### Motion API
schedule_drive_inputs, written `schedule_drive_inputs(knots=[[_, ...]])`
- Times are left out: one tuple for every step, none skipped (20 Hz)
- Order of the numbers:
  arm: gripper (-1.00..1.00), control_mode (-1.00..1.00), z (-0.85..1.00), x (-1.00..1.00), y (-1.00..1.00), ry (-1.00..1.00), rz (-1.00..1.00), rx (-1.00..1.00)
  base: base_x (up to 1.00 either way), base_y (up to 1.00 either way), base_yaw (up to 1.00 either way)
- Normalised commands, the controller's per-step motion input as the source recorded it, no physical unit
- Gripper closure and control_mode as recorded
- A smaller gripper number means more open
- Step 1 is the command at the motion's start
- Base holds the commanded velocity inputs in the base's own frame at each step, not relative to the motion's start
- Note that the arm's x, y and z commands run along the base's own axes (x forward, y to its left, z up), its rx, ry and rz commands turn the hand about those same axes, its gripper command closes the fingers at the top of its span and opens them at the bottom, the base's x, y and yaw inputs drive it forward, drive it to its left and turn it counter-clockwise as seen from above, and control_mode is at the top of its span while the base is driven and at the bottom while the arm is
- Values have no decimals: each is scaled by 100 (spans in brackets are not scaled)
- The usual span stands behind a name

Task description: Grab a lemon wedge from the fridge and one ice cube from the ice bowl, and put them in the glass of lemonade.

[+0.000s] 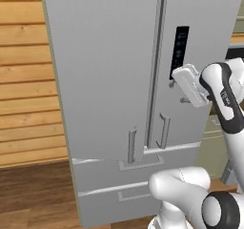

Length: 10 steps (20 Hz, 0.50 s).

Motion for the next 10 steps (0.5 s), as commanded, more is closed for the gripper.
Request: schedule_drive_inputs(knots=[[-100,-100,-9,43,19,0,0,0,0,0,0],[-100,-100,-12,32,24,0,0,0,0,0,0],[-100,-100,-12,33,31,0,0,0,0,0,0],[-100,-100,-14,34,37,0,0,0,0,0,0],[-100,-100,-14,34,35,0,0,0,0,0,0],[-100,-100,-14,38,24,0,0,0,0,0,0],[-100,-100,-14,39,20,0,0,0,0,0,0],[-100,-100,-15,40,9,0,0,0,0,0,0],[-100,-100,-11,41,4,0,0,0,0,0,0],[-100,-100,-7,41,1,0,0,0,0,0,0]])
